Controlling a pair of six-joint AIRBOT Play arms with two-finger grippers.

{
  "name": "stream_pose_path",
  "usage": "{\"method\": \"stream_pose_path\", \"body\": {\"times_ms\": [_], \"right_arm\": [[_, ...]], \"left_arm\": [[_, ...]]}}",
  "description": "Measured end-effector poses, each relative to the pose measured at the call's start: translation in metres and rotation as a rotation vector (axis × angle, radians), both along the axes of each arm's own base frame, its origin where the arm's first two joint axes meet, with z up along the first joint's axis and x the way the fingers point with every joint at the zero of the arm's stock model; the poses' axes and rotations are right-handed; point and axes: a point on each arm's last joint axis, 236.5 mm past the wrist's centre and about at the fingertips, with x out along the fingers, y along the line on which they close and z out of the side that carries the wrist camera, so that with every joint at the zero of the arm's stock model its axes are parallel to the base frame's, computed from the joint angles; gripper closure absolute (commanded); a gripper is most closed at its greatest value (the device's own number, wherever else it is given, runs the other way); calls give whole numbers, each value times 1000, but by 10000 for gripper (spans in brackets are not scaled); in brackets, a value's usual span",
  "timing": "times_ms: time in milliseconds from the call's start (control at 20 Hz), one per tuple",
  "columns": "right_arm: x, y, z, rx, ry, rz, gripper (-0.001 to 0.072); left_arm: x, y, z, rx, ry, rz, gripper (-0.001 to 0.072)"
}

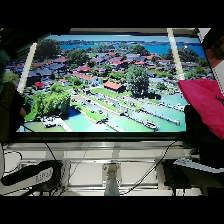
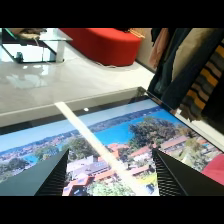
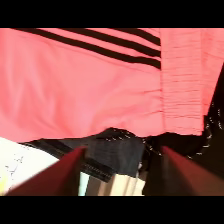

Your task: Fold the clothes and pants, and hang the long-sleeved shirts on hangers.

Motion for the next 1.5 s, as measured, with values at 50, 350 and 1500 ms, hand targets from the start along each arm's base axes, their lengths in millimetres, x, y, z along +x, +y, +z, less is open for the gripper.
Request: {"method": "stream_pose_path", "body": {"times_ms": [50, 350, 1500], "right_arm": [[7, 1, 1, 3, -28, 12, 682], [164, 96, 62, 121, -609, 536, 698], [224, 443, 222, 404, -1239, 1497, 696]], "left_arm": [[0, 1, 0, 0, 0, 1, 376], [-3, 32, 14, 42, -44, 73, 702], [-186, 104, 129, 248, -266, 352, 700]]}}
